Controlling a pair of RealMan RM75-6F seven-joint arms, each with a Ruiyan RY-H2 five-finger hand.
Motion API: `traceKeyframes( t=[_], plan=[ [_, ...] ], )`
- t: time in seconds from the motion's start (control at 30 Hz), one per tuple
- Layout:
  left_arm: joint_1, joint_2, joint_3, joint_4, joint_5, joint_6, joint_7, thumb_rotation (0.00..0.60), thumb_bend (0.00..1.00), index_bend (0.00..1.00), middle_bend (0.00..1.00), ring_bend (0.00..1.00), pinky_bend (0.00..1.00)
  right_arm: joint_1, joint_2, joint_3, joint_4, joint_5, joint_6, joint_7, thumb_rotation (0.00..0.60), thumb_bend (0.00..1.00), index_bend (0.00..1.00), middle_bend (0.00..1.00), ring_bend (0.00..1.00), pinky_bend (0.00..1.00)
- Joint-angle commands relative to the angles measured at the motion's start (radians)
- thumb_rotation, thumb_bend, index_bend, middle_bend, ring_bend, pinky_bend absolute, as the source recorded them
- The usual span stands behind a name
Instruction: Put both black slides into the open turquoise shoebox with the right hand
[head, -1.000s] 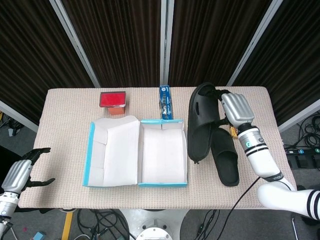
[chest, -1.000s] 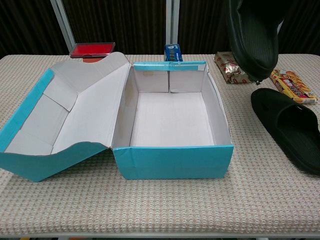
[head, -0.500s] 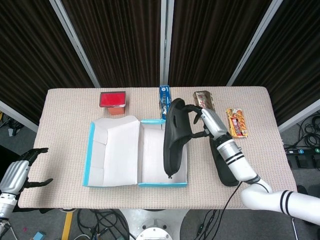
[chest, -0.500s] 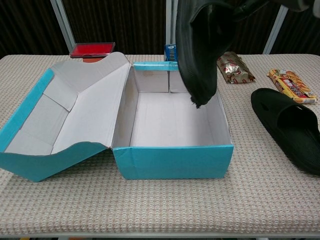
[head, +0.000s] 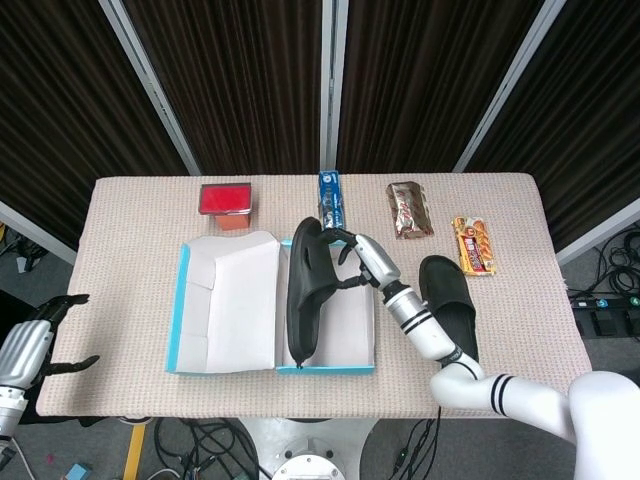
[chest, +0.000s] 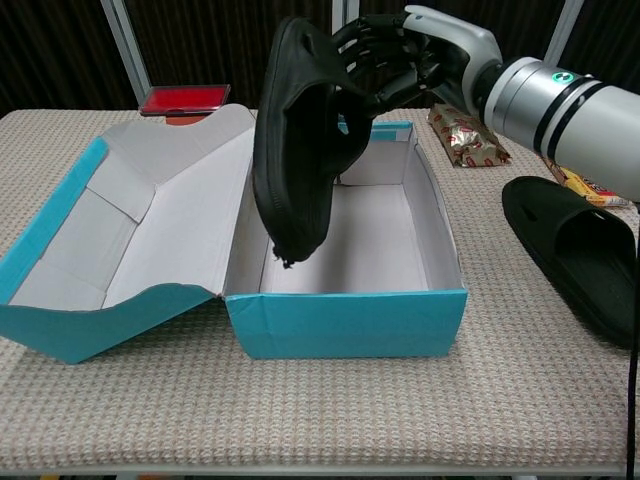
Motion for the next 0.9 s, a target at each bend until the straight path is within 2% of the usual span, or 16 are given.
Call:
traceKeyframes(
  t=[0.03,0.43,0.9],
  plan=[
    [0.002,-0.004,0.002,0.012,0.003,0.002,-0.01,0.6,0.04,0.17,0.22,0.12,0.18,0.013,-0.035,0.011,0.037,-0.018,-0.008,0.013,0.6,0.29,0.59,0.55,0.42,0.49],
    [0.005,0.004,0.006,0.026,0.014,0.014,-0.018,0.6,0.04,0.18,0.22,0.12,0.18,0.06,-0.163,0.025,0.207,-0.029,-0.075,0.047,0.6,0.29,0.59,0.56,0.42,0.49],
    [-0.007,0.003,0.0,0.02,0.02,0.011,-0.007,0.6,0.04,0.18,0.22,0.12,0.18,0.075,-0.216,0.011,0.292,-0.051,-0.123,0.033,0.6,0.29,0.59,0.55,0.42,0.49]
  ],
)
